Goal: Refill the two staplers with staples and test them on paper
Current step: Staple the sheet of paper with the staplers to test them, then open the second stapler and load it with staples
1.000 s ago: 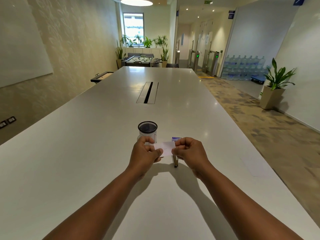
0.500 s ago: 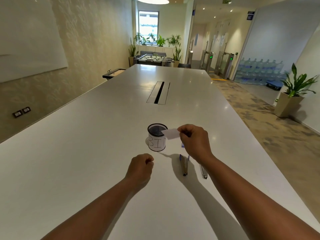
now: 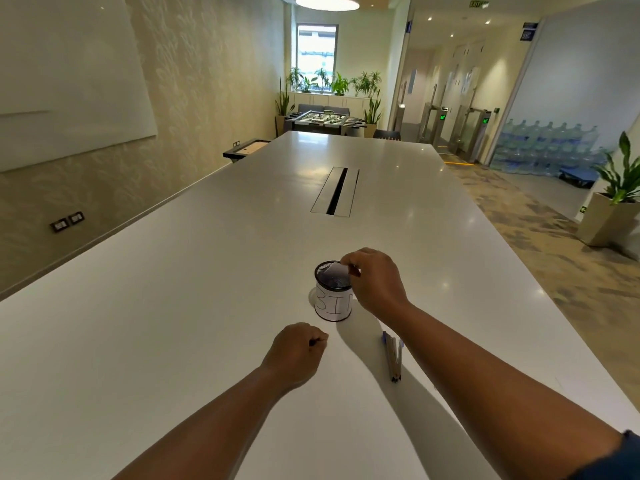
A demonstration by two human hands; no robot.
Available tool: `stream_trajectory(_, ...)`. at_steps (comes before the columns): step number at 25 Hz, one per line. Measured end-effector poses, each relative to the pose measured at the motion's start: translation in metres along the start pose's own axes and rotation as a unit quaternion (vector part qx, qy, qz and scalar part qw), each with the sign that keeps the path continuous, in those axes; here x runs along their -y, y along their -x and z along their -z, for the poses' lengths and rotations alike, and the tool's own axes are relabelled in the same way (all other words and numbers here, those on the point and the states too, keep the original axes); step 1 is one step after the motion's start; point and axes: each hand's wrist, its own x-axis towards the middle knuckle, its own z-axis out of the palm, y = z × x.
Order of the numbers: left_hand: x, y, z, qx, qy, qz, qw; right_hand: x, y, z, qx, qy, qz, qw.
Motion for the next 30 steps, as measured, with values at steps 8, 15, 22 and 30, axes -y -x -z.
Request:
stream_trajectory(8,0.006,-0.001,-0.004,-0.015,-0.009,-0.014,1.000,-0.020,0.013,-0.003,-0.009,-0.046,-0.049,0.998)
stream_trajectory(15,0.007,-0.002,-0.009,-0.048,-0.028,-0.022,0.998,-0.059,0.052,0.031,-0.043,-0.075,-0.166,0.982)
stream_trajectory(22,-0.006,0.000,-0.011,-0.020,-0.067,-0.014,0.997,-0.078,0.098,0.057,-0.063,-0.074,-0.216,0.971)
stream_trajectory(30,-0.061,0.010,-0.047,0.021,0.057,0.017,0.998,-0.091,0.151,0.069,-0.052,-0.056,-0.287,0.955)
